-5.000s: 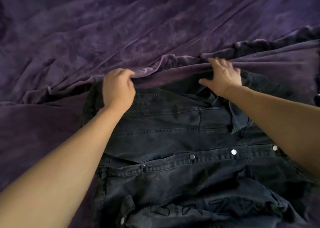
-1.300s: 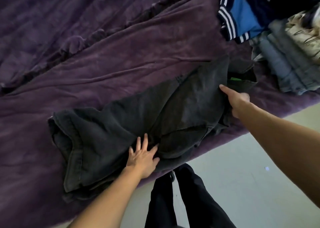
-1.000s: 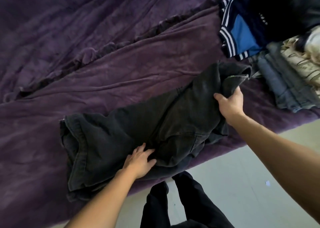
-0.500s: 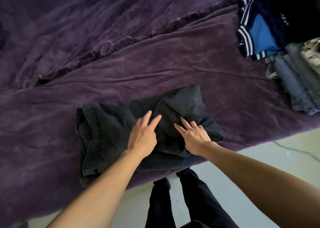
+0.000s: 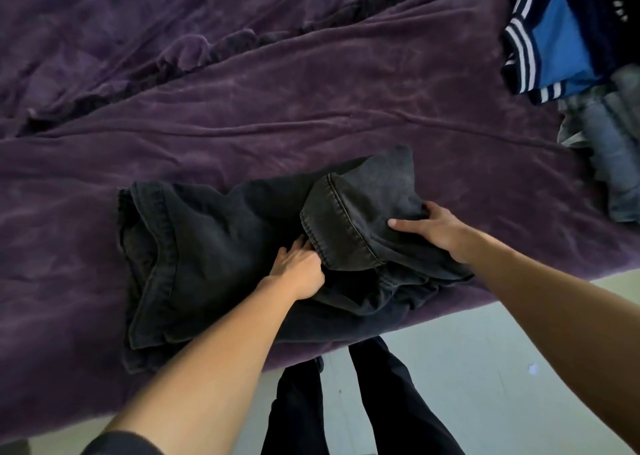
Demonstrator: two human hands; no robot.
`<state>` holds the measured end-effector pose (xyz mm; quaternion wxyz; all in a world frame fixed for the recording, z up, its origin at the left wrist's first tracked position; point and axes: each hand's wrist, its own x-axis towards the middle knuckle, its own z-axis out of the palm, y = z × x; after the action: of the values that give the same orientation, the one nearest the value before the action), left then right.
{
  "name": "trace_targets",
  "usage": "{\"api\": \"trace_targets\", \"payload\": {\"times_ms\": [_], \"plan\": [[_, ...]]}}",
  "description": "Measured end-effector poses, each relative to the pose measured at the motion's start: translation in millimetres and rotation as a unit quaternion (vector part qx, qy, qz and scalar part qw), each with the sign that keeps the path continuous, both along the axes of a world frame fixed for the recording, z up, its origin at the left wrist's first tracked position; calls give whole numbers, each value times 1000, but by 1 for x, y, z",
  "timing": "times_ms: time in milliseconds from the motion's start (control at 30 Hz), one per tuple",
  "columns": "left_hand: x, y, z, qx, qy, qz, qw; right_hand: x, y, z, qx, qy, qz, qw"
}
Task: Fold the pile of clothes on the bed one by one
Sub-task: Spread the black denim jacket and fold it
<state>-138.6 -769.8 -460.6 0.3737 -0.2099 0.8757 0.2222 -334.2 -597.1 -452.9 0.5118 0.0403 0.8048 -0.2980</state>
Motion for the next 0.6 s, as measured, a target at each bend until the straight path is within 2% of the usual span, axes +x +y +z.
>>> {"api": "trace_targets", "payload": {"times_ms": [100, 233, 367, 433, 600], "plan": [[15, -7, 10, 13, 57, 81, 995, 1, -10, 7, 3, -15, 12, 1000], [57, -40, 33, 3, 134, 208, 969, 22, -40, 35, 25, 130, 52, 990], [115, -88, 69, -42, 177, 290, 940, 74, -82, 84, 123, 257, 140, 948], [148, -112, 87, -54, 179, 324, 927, 107, -109, 106, 123, 271, 166, 940], [234, -156, 114, -87, 183, 387, 900, 183, -200, 136, 36, 225, 210, 951]]}}
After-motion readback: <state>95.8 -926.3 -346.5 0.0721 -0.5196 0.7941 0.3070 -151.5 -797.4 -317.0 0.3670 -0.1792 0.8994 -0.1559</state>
